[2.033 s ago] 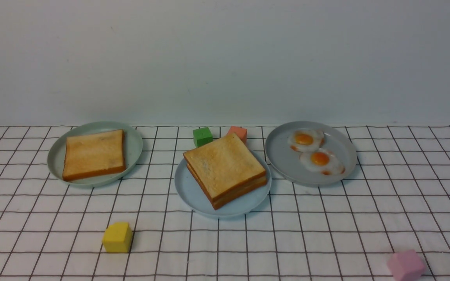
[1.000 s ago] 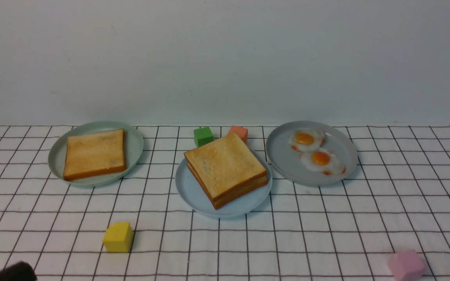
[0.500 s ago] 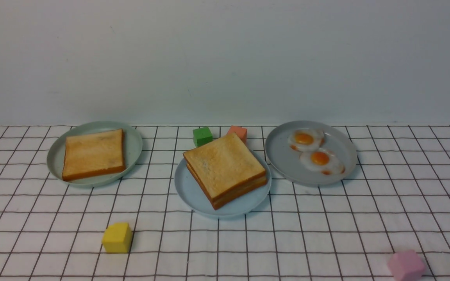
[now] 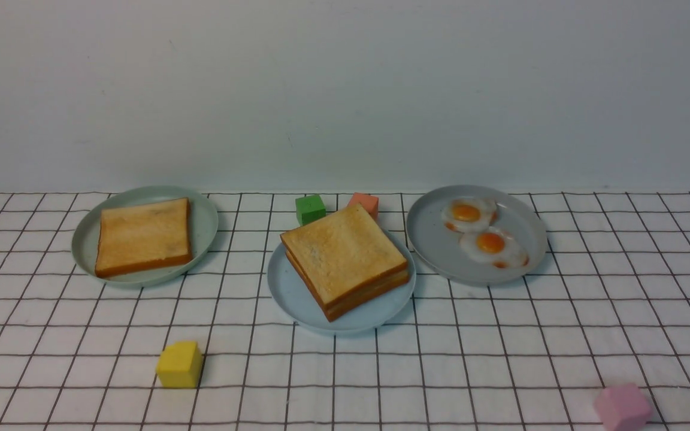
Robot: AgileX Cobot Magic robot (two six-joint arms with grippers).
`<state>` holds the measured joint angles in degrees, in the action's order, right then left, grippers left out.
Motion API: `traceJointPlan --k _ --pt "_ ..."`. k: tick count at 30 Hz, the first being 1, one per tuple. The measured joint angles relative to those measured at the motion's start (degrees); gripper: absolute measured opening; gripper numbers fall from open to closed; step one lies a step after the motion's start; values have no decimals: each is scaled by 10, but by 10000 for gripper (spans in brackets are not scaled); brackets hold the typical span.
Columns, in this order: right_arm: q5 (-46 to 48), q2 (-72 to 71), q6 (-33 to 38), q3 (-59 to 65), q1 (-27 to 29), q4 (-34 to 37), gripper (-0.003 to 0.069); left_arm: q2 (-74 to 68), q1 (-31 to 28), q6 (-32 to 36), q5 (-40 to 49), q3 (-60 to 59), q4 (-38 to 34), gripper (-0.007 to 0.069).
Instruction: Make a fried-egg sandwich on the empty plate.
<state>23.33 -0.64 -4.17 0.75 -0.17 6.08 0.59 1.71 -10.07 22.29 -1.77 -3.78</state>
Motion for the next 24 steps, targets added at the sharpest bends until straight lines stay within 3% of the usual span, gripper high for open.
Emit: traceJointPlan --k 24 --pt "0 0 0 0 0 0 66 0 0 0 -1 0 0 -13"
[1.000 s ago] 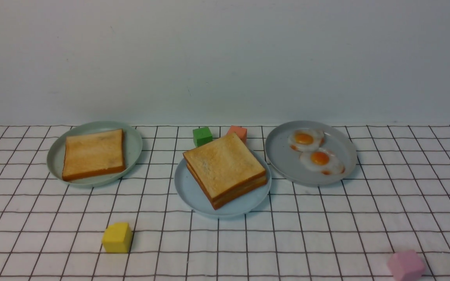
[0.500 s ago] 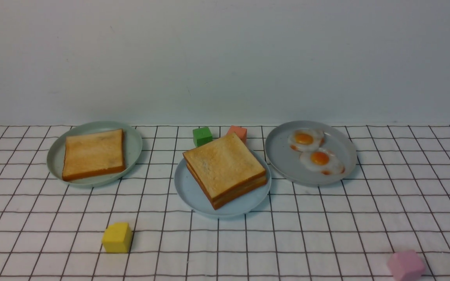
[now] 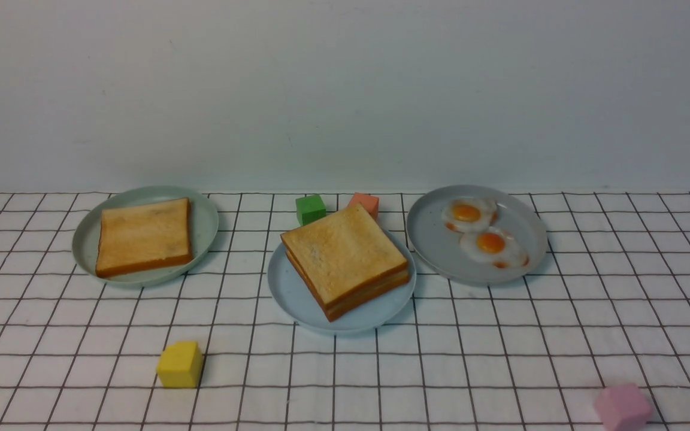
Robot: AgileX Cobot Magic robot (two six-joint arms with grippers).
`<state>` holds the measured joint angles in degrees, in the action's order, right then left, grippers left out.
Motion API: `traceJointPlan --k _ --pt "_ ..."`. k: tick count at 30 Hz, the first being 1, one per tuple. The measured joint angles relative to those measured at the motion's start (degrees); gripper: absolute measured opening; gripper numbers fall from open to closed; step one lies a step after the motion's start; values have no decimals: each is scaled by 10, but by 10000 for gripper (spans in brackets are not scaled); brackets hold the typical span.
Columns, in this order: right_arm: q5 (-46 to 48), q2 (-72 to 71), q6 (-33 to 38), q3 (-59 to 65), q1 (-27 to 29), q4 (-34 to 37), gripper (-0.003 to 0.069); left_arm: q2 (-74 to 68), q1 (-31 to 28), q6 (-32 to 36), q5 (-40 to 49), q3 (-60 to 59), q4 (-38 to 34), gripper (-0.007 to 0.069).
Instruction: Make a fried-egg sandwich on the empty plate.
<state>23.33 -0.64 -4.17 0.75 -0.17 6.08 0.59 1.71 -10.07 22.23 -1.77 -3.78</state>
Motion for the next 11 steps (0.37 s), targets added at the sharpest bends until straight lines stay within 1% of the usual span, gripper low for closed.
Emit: traceJointPlan --k 11 --pt "0 0 0 0 0 0 80 0 0 0 -1 0 0 -13"
